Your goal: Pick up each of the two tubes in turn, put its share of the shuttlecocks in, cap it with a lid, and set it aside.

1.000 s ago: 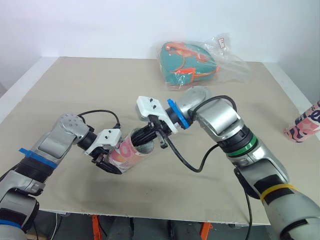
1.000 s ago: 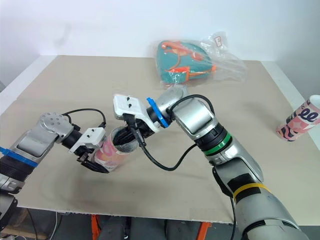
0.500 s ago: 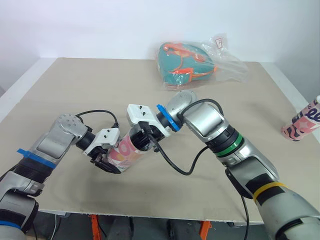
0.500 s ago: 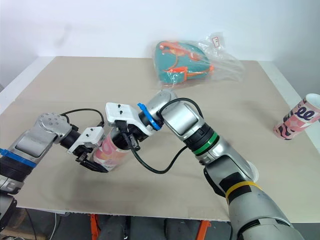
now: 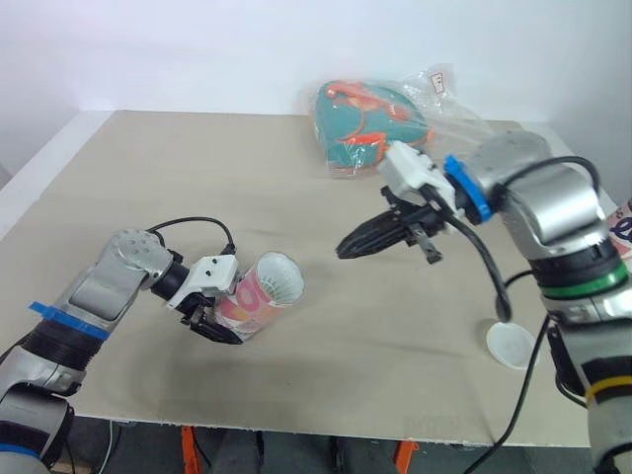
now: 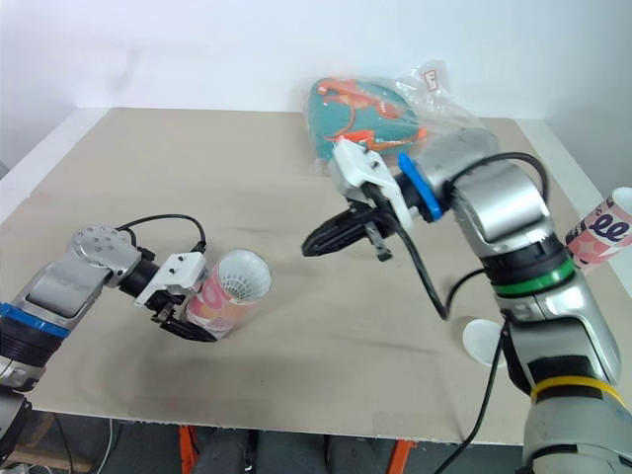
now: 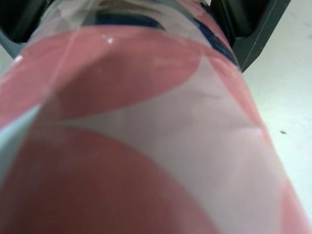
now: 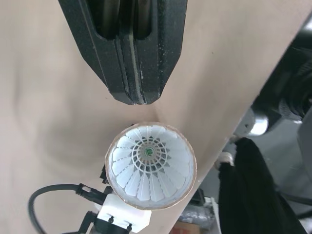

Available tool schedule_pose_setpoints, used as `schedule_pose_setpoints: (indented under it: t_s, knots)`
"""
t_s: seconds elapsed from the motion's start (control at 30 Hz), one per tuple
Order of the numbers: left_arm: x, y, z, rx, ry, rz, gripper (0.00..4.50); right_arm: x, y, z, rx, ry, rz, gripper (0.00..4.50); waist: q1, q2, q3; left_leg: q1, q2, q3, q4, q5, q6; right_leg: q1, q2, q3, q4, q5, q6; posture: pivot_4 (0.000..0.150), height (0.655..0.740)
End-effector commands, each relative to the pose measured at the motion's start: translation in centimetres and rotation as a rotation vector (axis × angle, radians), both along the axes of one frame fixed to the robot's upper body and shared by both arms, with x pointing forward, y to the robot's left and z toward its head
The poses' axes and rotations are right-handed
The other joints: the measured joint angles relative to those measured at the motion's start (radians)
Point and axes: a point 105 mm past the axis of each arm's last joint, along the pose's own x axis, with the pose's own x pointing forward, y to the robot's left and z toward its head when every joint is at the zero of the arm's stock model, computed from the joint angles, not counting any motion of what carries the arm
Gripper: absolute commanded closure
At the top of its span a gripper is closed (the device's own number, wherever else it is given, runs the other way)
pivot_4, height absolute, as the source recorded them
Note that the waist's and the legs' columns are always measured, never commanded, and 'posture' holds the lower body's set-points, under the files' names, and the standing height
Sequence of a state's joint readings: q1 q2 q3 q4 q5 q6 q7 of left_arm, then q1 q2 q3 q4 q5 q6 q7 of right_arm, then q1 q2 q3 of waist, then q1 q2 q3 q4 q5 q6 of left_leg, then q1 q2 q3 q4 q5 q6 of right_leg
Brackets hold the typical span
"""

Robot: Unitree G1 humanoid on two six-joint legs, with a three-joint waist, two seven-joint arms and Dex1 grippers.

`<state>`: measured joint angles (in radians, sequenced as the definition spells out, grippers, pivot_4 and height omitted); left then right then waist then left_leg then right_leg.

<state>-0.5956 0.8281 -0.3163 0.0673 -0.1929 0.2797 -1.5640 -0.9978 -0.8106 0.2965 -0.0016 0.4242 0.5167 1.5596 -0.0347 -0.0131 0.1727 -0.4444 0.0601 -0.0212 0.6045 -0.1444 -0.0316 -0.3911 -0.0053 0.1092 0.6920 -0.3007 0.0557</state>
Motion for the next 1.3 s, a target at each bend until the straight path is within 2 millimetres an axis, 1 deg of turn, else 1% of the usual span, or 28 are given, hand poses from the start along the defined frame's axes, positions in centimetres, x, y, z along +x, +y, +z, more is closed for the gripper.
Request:
schedule_pose_setpoints:
  t_s: [0.03,0.1,0.13,0.2,0.23,0.27,0.33,0.37,0.4,0.43,0.47,0.5,0.6,0.67,0.73,0.8,0.9,1.0,1.07,1.2,1.27,1.3]
  knots:
    - [-0.2,-2.1,3.1,-0.219,-0.125,-0.012,1.43,1.5,-5.0,0.3,-0.016,-0.144,-0.192,4.46,0.001,-0.001,0.001,-0.001,-0.001,0.001,0.000,0.000,0.000,-0.001,-0.001,0.001,-0.001,0.001,0.001,0.150,0.7400]
    - [-1.1,-3.9,5.2,-0.401,-0.143,-0.029,1.43,1.9,-8.9,-0.8,-0.085,-0.141,-0.309,4.46,0.011,-0.003,0.002,-0.002,-0.001,0.000,0.000,0.000,0.000,0.000,-0.001,0.000,-0.002,0.001,0.001,0.150,0.7400]
    - [-1.6,-4.7,5.9,-0.472,-0.128,-0.034,1.43,1.9,-10.4,-1.2,-0.110,-0.119,-0.345,4.46,0.012,-0.003,0.003,-0.002,-0.002,0.000,0.001,0.000,0.000,0.001,-0.003,-0.001,-0.003,0.001,0.001,0.150,0.7400]
    - [-2.0,-5.5,6.3,-0.528,-0.141,-0.048,1.43,2.1,-12.5,-1.7,-0.145,-0.104,-0.404,3.86,0.010,-0.003,0.003,-0.003,-0.002,0.001,0.001,0.000,0.000,0.000,-0.004,0.001,-0.004,0.002,0.002,0.150,0.7400]
    - [-1.9,-5.8,6.2,-0.536,-0.152,-0.048,1.43,2.0,-13.2,-1.8,-0.149,-0.082,-0.430,3.62,0.007,-0.003,0.003,-0.003,-0.002,0.001,0.001,0.000,0.000,0.000,-0.004,0.001,-0.004,0.002,0.002,0.150,0.7400]
    - [-1.9,-6.1,6.0,-0.540,-0.160,-0.053,1.43,2.2,-13.9,-1.9,-0.152,-0.069,-0.461,3.27,-0.002,-0.002,0.003,-0.002,-0.002,0.001,0.001,0.000,0.000,0.000,-0.003,0.001,-0.004,0.002,0.002,0.150,0.7400]
    - [-1.6,-7.0,5.4,-0.570,-0.172,-0.050,1.43,2.7,-15.7,-2.4,-0.176,-0.049,-0.550,2.27,-0.008,-0.002,0.003,-0.001,-0.002,0.001,0.000,0.000,0.000,0.001,-0.002,0.001,-0.004,0.003,0.001,0.150,0.7400]
    - [-1.6,-7.4,5.0,-0.583,-0.159,-0.045,1.43,2.8,-16.7,-2.7,-0.195,-0.040,-0.586,1.84,-0.010,-0.002,0.003,0.000,-0.002,0.001,0.000,0.000,0.000,0.002,-0.002,0.001,-0.004,0.003,0.001,0.150,0.7400]
    - [-1.5,-7.8,4.3,-0.585,-0.146,-0.044,1.43,2.6,-17.7,-3.1,-0.225,-0.026,-0.613,1.22,-0.011,-0.002,0.003,0.001,-0.002,0.001,0.001,0.000,0.000,0.003,-0.002,0.001,-0.004,0.003,0.001,0.150,0.7400]
    - [-1.4,-8.1,3.6,-0.578,-0.143,-0.044,1.43,2.3,-18.7,-3.6,-0.264,-0.017,-0.630,0.83,-0.011,-0.002,0.003,0.001,-0.002,0.001,0.001,0.000,0.000,0.003,-0.002,0.002,-0.004,0.003,0.002,0.150,0.7400]
    - [-1.4,-8.3,2.9,-0.565,-0.133,-0.046,1.43,2.0,-19.5,-4.0,-0.302,-0.012,-0.642,0.33,-0.011,-0.002,0.003,0.001,-0.002,0.001,0.001,0.000,0.000,0.003,-0.002,0.002,-0.004,0.003,0.002,0.150,0.7400]
    - [-1.5,-8.5,2.2,-0.554,-0.118,-0.052,1.43,1.8,-19.9,-4.2,-0.323,-0.005,-0.648,0.07,-0.011,-0.002,0.003,0.001,-0.003,0.002,0.001,0.000,0.000,0.003,-0.002,0.002,-0.005,0.003,0.002,0.150,0.7400]
    - [-1.3,-9.3,0.7,-0.552,-0.074,-0.039,1.43,1.1,-20.6,-4.7,-0.359,0.019,-0.646,0.07,-0.013,-0.001,0.003,0.001,-0.003,0.002,0.001,0.000,0.000,0.003,-0.002,0.003,-0.005,0.003,0.002,0.150,0.7400]
    - [-1.2,-9.9,-0.4,-0.556,-0.039,-0.029,1.43,0.1,-21.0,-5.6,-0.396,0.065,-0.636,0.07,-0.013,-0.001,0.003,0.001,-0.003,0.002,0.001,0.000,0.000,0.003,-0.002,0.003,-0.005,0.003,0.002,0.150,0.7400]
    - [-1.0,-10.7,-1.4,-0.564,-0.016,-0.022,1.43,-1.0,-21.9,-6.9,-0.462,0.104,-0.635,0.07,-0.010,-0.001,0.002,0.001,-0.003,0.002,0.001,0.000,0.000,0.004,-0.002,0.003,-0.005,0.003,0.002,0.150,0.7400]
    - [-0.7,-11.3,-1.8,-0.585,0.000,-0.005,1.43,-1.4,-22.4,-7.5,-0.482,0.128,-0.649,0.07,-0.011,0.000,0.002,0.001,-0.003,0.002,0.001,0.000,0.000,0.004,-0.003,0.003,-0.005,0.003,0.003,0.150,0.7400]
    - [-0.2,-11.7,-2.2,-0.603,0.009,0.020,1.43,-1.6,-22.8,-8.1,-0.488,0.148,-0.663,0.07,-0.013,0.000,0.002,0.001,-0.004,0.002,0.002,0.000,0.000,0.004,-0.003,0.003,-0.005,0.004,0.004,0.150,0.7400]
    - [0.3,-11.3,-3.5,-0.557,-0.032,0.019,1.43,-1.7,-22.8,-8.6,-0.492,0.160,-0.665,0.07,-0.015,0.001,0.002,0.003,-0.004,0.002,0.002,0.000,0.000,0.005,-0.002,0.003,-0.005,0.004,0.006,0.150,0.7400]
    - [0.6,-10.9,-4.2,-0.526,-0.057,0.015,1.43,-1.3,-23.2,-9.4,-0.509,0.161,-0.695,0.07,-0.014,0.001,0.002,0.005,-0.004,0.002,0.002,0.000,0.000,0.007,-0.002,0.004,-0.005,0.004,0.007,0.150,0.7400]
    - [0.8,-10.9,-4.9,-0.515,-0.093,0.001,1.43,-0.7,-23.9,-11.1,-0.549,0.173,-0.734,0.07,-0.014,0.002,0.001,0.007,-0.004,0.002,0.003,0.000,-0.001,0.010,-0.002,0.004,-0.006,0.004,0.009,0.150,0.7400]
    - [0.6,-11.0,-4.9,-0.530,-0.076,0.001,1.43,-0.7,-23.9,-11.8,-0.559,0.187,-0.730,0.56,-0.014,0.003,0.001,0.007,-0.004,0.002,0.004,0.001,-0.001,0.010,-0.003,0.004,-0.006,0.005,0.010,0.150,0.7400]
    - [0.6,-11.0,-5.0,-0.532,-0.068,-0.001,1.43,-0.7,-23.8,-11.9,-0.563,0.194,-0.722,0.96,-0.014,0.003,0.000,0.007,-0.004,0.002,0.004,0.001,-0.001,0.011,-0.003,0.005,-0.006,0.005,0.010,0.150,0.7400]
